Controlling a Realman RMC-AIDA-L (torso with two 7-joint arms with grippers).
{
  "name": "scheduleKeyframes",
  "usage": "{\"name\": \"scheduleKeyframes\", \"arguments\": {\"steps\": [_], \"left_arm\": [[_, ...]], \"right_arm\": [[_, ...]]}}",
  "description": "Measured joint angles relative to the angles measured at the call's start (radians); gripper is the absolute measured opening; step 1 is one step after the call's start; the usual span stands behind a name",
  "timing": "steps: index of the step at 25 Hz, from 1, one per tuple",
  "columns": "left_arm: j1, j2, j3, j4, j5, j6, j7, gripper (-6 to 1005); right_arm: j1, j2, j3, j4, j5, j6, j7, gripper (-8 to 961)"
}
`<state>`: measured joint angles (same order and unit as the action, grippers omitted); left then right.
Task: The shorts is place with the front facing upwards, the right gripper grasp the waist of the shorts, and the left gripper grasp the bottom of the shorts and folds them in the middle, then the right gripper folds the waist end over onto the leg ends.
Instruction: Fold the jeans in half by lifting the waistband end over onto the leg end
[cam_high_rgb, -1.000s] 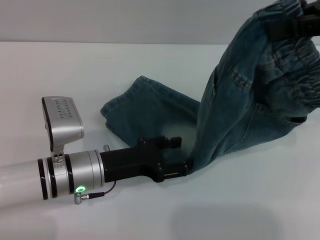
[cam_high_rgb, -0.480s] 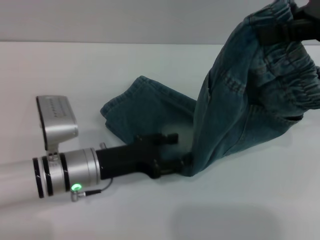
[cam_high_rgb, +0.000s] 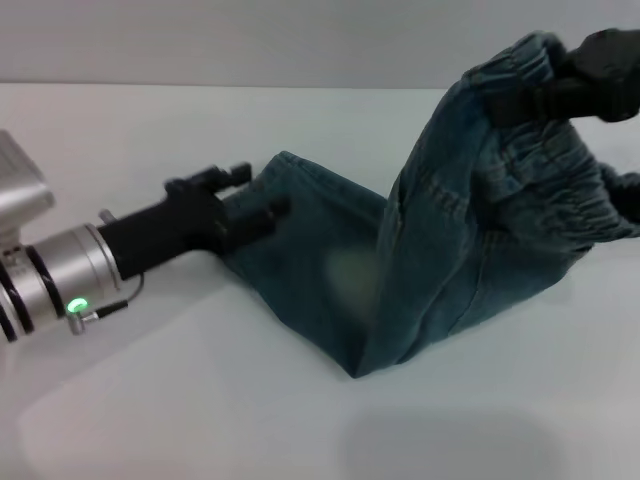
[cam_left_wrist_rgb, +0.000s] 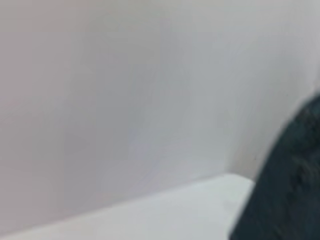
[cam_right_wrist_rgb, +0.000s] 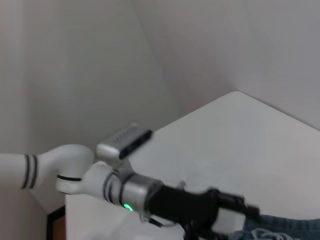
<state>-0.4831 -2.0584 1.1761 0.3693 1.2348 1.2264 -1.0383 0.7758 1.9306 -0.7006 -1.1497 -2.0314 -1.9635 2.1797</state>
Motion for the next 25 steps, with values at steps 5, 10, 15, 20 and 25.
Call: {"name": "scheduleKeyframes", "arguments": {"steps": [5, 10, 15, 20, 25], "left_arm": [[0.006, 0.000, -0.075, 0.003, 0.000, -0.003, 0.013, 725], [0.003, 0.000, -0.079, 0.004, 0.000, -0.024, 0.015, 725], [0.003, -0.001, -0.082, 0.004, 0.000, -0.034, 0.018, 724], [0.000, -0.004, -0.082, -0.006, 0.000, -0.049, 0.029, 724], [0.002, -0.006, -0.083, -0.006, -0.004, -0.069, 0.040, 725]], "right_arm": [[-0.004, 0.052, -0.088, 0.035, -0.043, 0.130, -0.068, 58], [0.006, 0.111, -0.178, 0.048, -0.081, 0.245, -0.118, 57], [0.011, 0.128, -0.272, 0.071, -0.085, 0.376, -0.132, 57], [0.037, 0.131, -0.331, 0.125, -0.085, 0.472, -0.134, 59], [0.068, 0.131, -0.363, 0.172, -0.082, 0.537, -0.144, 60]]}}
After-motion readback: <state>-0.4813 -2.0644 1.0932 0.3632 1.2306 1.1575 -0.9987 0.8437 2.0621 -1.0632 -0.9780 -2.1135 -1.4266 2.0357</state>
